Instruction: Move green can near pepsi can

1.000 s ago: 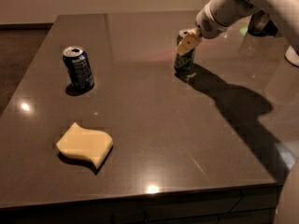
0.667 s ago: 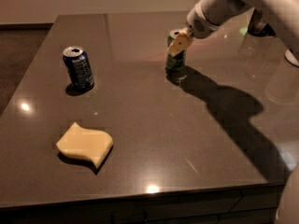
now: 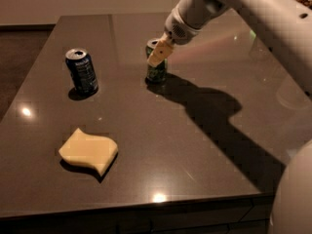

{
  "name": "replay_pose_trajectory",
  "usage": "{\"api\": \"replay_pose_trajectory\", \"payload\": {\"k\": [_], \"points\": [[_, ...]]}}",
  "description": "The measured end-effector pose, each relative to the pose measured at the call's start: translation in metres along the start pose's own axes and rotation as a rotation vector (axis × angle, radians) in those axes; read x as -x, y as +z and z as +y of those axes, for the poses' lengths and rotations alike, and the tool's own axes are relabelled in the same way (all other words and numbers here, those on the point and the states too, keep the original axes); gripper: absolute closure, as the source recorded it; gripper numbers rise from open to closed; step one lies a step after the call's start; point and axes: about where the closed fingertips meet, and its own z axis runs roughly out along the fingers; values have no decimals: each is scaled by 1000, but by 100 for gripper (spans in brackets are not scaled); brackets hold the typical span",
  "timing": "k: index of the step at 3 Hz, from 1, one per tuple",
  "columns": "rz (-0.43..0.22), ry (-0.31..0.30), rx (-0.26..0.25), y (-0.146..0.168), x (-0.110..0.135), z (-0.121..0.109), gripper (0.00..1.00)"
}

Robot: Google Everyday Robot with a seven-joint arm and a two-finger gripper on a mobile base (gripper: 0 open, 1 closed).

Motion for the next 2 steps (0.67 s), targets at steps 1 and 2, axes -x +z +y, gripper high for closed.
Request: {"api": "replay_pose_trajectory", "payload": {"k": [1,2], "points": [[-29,-79,52,3,30,26,100],[-33,-163,103,8,53,52,97]]}}
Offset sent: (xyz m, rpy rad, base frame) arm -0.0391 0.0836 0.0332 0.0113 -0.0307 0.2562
